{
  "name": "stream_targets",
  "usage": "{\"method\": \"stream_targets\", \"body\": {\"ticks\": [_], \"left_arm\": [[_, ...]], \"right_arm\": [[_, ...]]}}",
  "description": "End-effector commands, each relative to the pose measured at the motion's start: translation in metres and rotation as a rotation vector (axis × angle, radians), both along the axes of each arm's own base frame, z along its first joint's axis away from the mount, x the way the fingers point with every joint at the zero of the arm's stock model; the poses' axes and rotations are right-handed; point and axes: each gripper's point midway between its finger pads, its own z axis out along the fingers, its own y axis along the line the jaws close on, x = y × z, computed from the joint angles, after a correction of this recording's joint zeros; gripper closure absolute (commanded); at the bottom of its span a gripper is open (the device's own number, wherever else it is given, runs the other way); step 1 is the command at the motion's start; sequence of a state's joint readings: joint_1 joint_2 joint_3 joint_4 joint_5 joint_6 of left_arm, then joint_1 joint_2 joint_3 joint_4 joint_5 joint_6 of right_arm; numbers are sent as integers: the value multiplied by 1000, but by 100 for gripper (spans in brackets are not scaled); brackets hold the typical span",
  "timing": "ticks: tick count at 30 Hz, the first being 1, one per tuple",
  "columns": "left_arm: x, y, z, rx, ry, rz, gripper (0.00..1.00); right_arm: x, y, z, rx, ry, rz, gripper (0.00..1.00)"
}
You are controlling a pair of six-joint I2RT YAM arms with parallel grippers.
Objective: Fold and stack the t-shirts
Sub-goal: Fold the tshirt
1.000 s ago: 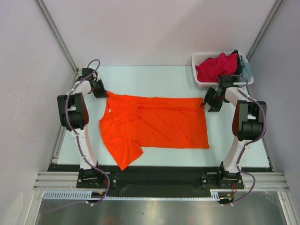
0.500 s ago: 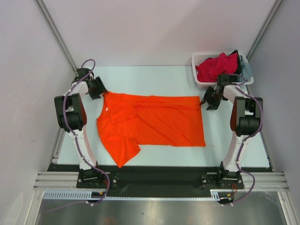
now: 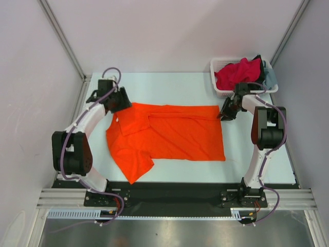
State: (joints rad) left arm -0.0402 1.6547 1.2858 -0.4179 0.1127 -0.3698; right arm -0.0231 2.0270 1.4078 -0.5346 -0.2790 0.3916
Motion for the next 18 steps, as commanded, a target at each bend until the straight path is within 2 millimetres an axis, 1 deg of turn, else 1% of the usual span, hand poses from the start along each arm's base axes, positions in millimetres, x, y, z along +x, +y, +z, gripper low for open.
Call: {"method": "stream_targets", "body": {"ticks": [1,2,3,4,5,6,7,8,10,11,12,13,15,16,17,18], "left_arm": [[-38,-38,-15,-50,47,-84,38],[-50,-46,-20,-70,59,-113,37],[-54,-57,-22,-82,60,-145,37],[-57,-63,-22,-86,63,-170,36],[-56,-70,-20,-87,60,-198,35],[-57,-72,-18,-88,66,-217,35],[-55,-72,-14,-72,54,-234,35],[-49,-71,-5,-64,31,-236,35],[-45,-73,4,-59,13,-256,35],[-40,-75,14,-64,-6,-263,35],[-41,-79,18,-86,-8,-280,35],[-41,-84,21,-114,-8,-285,36],[-46,-92,22,-163,-9,-300,37],[-49,-95,25,-192,-11,-293,37],[-57,-96,17,-208,11,-291,38],[-60,-98,17,-226,9,-296,38]], "right_arm": [[2,2,3,-2,-21,-3,66],[1,0,1,-9,-15,-5,68],[0,-1,-1,-15,-12,-3,68],[-1,-2,1,-21,-12,-4,68],[-1,-4,3,-37,-19,-7,63],[-3,-6,5,-47,-24,-5,59],[-2,-7,13,-54,-47,-4,55],[-1,-8,18,-65,-62,-2,48],[1,-11,25,-83,-81,2,40],[3,-14,31,-96,-101,-3,36],[6,-14,35,-95,-122,0,34],[15,-13,38,-102,-170,0,34],[24,-12,41,-104,-230,2,34],[33,-11,41,-101,-283,6,34],[37,-10,38,-101,-295,3,34],[40,-10,38,-100,-314,5,34]]}}
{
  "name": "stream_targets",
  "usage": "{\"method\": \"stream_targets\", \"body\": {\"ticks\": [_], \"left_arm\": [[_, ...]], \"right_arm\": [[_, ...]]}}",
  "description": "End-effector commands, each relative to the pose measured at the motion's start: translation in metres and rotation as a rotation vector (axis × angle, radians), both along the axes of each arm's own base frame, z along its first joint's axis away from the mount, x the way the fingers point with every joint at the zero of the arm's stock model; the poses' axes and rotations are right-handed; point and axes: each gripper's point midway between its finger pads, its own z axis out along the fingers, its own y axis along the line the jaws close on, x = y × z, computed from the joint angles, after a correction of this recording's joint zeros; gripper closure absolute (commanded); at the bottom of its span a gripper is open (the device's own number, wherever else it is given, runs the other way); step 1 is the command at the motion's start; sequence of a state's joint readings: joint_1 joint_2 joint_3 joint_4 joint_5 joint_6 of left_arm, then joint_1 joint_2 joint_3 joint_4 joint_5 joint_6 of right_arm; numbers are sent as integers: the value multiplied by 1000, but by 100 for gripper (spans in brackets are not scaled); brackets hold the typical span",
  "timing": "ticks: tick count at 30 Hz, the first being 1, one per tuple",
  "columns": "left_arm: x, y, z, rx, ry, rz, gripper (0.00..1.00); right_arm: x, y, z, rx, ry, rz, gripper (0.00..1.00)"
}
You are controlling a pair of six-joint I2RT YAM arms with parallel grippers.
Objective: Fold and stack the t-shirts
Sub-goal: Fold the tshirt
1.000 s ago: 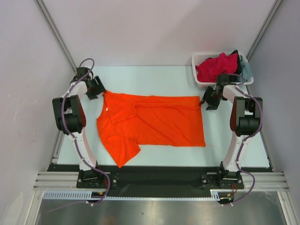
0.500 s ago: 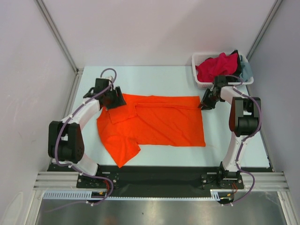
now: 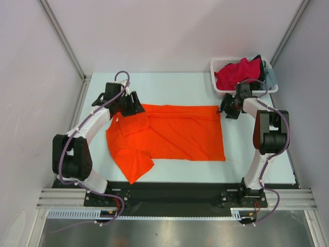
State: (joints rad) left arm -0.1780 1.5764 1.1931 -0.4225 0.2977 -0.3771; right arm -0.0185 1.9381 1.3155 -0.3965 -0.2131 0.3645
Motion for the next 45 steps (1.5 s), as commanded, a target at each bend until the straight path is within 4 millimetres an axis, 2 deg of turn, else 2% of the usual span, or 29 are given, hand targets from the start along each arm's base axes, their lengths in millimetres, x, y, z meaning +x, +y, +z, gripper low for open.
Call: {"method": "stream_targets", "body": {"ticks": [1,5,8,9,10,15,18,19,21,22,24,25,27,28,29,32,33,35,36,38,39,40,41,42,44,45], "left_arm": [[-18,-15,13,-108,-2,-30,38],[-44,-12,5,-114,20,-36,38],[-55,-8,0,-96,33,-36,38],[-58,-8,2,-95,30,-38,38],[-58,-6,1,-89,28,-36,38],[-59,-1,3,-70,20,-24,38],[-58,0,5,-78,15,-17,38],[-57,1,5,-83,17,-13,38],[-56,1,7,-86,11,-13,38],[-55,1,9,-88,7,-10,38],[-54,5,10,-79,5,4,38],[-55,7,12,-74,2,13,38],[-56,14,12,-69,8,48,39],[-57,16,12,-71,10,62,39],[-59,20,17,-75,-2,81,39],[-68,33,17,-71,12,169,39],[-69,33,20,-81,7,179,39],[-80,40,11,-66,42,227,39],[-84,43,14,-77,44,265,40],[-97,49,0,-76,96,337,40],[-102,51,2,-81,92,356,40],[-113,54,-9,-72,134,377,40],[-118,57,-13,-71,154,411,40],[-123,59,-17,-63,170,431,39],[-142,66,-32,-26,249,473,40],[-147,70,-37,-8,264,488,40]], "right_arm": [[40,1,27,-28,-223,15,34],[53,5,19,-32,-283,53,34],[64,8,12,-17,-302,56,37],[68,20,13,-15,-304,70,39],[67,17,3,-18,-266,59,42],[66,17,-8,-18,-195,50,49],[55,14,-22,-36,-129,56,53],[57,12,-22,-29,-133,51,59],[53,8,-25,-46,-109,37,65],[53,4,-26,-64,-103,17,73],[49,-3,-27,-93,-87,-11,79],[48,-7,-28,-107,-80,-30,89],[49,-19,-25,-144,-81,-95,100],[50,-23,-23,-159,-87,-114,100],[52,-40,-21,-174,-90,-159,100],[59,-59,-9,-219,-125,-216,100],[62,-61,-6,-218,-132,-217,100],[65,-62,-6,-223,-132,-212,100],[67,-64,-5,-231,-131,-208,100],[67,-66,-3,-243,-128,-203,100],[65,-71,-3,-260,-123,-215,100],[64,-72,0,-263,-122,-220,100],[62,-74,1,-263,-119,-225,93],[58,-76,1,-279,-100,-229,76],[51,-74,8,-294,-92,-218,60],[42,-75,10,-312,-66,-221,46]]}}
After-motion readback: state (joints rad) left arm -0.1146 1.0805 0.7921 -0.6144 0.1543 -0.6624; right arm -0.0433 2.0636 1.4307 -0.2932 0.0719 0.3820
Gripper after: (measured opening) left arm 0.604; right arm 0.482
